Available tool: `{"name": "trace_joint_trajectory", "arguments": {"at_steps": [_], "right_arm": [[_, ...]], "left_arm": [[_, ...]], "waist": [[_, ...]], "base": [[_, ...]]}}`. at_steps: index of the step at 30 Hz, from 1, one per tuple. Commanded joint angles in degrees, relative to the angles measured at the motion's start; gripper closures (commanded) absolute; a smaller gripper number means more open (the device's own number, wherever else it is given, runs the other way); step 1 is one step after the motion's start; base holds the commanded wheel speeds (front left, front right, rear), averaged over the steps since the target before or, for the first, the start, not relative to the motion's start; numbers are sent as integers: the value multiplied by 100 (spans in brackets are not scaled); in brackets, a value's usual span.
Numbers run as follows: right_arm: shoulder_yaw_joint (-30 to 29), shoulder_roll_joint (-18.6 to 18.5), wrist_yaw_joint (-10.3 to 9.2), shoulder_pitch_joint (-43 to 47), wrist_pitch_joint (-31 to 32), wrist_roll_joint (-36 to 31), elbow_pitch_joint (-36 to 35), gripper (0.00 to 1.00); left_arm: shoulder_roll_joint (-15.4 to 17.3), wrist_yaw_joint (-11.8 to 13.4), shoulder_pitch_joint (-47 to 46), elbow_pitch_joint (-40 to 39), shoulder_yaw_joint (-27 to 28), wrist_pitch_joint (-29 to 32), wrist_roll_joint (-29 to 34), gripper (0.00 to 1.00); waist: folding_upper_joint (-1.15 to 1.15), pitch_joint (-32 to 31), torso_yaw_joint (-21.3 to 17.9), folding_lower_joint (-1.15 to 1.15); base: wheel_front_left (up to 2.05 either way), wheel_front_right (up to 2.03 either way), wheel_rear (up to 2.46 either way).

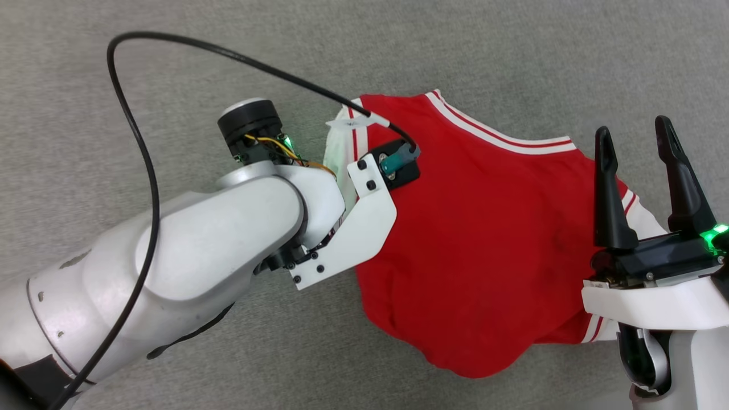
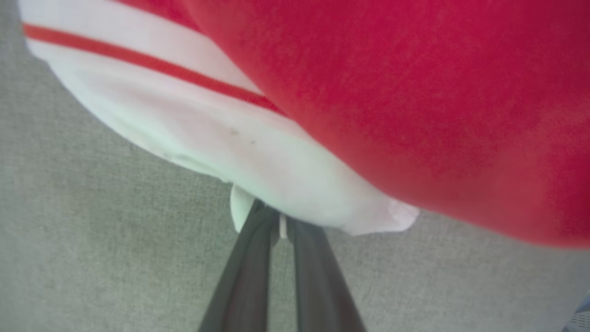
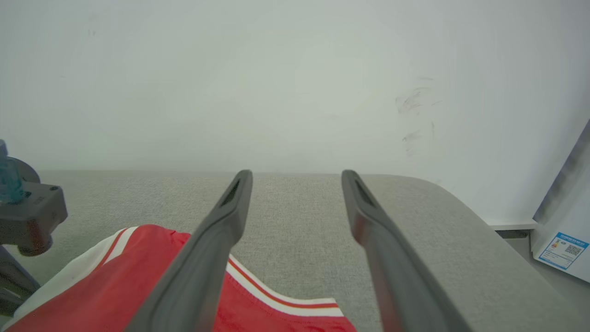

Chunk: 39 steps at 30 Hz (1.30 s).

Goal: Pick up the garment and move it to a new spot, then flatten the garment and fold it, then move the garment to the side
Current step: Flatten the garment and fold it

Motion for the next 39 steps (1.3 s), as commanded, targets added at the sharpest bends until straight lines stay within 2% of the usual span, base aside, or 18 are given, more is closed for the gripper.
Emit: {"name": "trace_joint_trajectory", "arguments": {"at_steps": [1,5,8,13,18,23,28,33,34,35,39], "right_arm": [[-16,20,-6,-46,-11,-53,18,0],[-91,20,-6,79,-11,-125,44,0],[-181,18,-6,198,-11,-176,42,0],[-298,18,-6,416,-11,-238,10,0],[-356,18,-6,527,-11,-292,-30,0],[-343,17,-6,561,-11,-320,13,0],[-310,17,-6,511,-11,-335,82,0],[-344,18,-6,532,-11,-305,167,0],[-357,18,-6,552,-11,-303,183,0],[-374,18,-6,573,-11,-306,197,0],[-428,18,-6,636,-11,-316,202,0]], "left_arm": [[146,-1,257,136,-169,-1,29,100],[114,-1,-27,-51,-103,-580,-91,100],[241,-1,-152,-139,-97,-1038,-239,100],[815,-1,-154,-59,-97,-1532,-524,100],[1505,0,82,290,-97,-1779,-857,100],[1931,0,472,829,-98,-1932,-1149,100],[2067,-1,1001,1300,-102,-1960,-1457,100],[1950,-2,1518,1571,-123,-2127,-1697,98],[1932,-3,1522,1594,-121,-2187,-1712,14],[1923,-3,1479,1593,-108,-2273,-1680,0],[1996,0,1113,1379,6,-2430,-1733,0]], "waist": [[0,-108,88,0],[0,-410,314,0],[0,-647,528,0],[0,-953,875,0],[0,-1086,1125,0],[0,-1112,1244,0],[0,-1094,1235,0],[0,-1139,1208,0],[0,-1167,1214,0],[0,-1193,1226,0],[0,-1327,1266,0]], "base": [[0,0,0],[0,0,0],[0,0,0],[0,0,0],[0,0,0],[0,0,0],[0,0,0],[0,0,0],[0,0,0],[0,0,0],[0,0,0]]}}
